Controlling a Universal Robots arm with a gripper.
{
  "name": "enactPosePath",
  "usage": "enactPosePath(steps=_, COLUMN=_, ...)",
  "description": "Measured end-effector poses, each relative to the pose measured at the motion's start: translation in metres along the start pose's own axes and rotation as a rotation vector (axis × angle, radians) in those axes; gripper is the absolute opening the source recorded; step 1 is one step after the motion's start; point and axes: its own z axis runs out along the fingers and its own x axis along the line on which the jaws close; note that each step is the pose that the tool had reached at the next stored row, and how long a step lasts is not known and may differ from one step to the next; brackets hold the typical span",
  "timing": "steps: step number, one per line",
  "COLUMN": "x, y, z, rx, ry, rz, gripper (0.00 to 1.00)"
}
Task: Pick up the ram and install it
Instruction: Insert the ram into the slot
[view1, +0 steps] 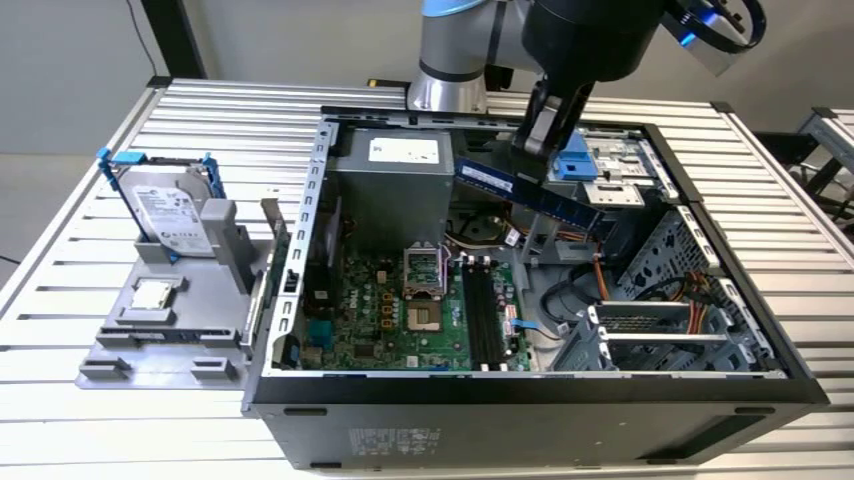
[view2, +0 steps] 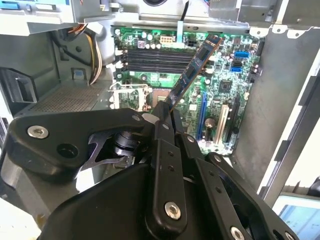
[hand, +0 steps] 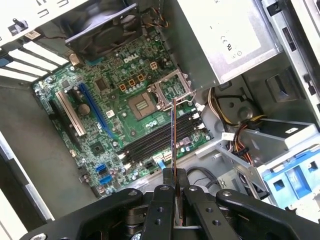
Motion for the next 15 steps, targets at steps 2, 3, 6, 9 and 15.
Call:
enactPosePath(steps=2, x=0.0000, y=0.0000, z=0.0000, rx=-0.0001, ry=-0.0005, rz=0.004, gripper=0.00)
enactPosePath(steps=3, x=0.0000, y=0.0000, z=0.0000, rx=-0.0001, ry=-0.0007, rz=0.006, gripper=0.00)
enactPosePath(steps=6, x=0.0001, y=0.0002, z=0.0000, rx=-0.0002, ry=-0.0015, rz=0.013, gripper=0.00)
enactPosePath(steps=9, x=0.0002, y=0.0002, z=-0.0001, rx=-0.0005, ry=-0.0025, rz=0.019, gripper=0.00)
enactPosePath(steps=15, x=0.0004, y=0.0005, z=0.0000, rx=-0.0004, ry=-0.0035, rz=0.032, gripper=0.00)
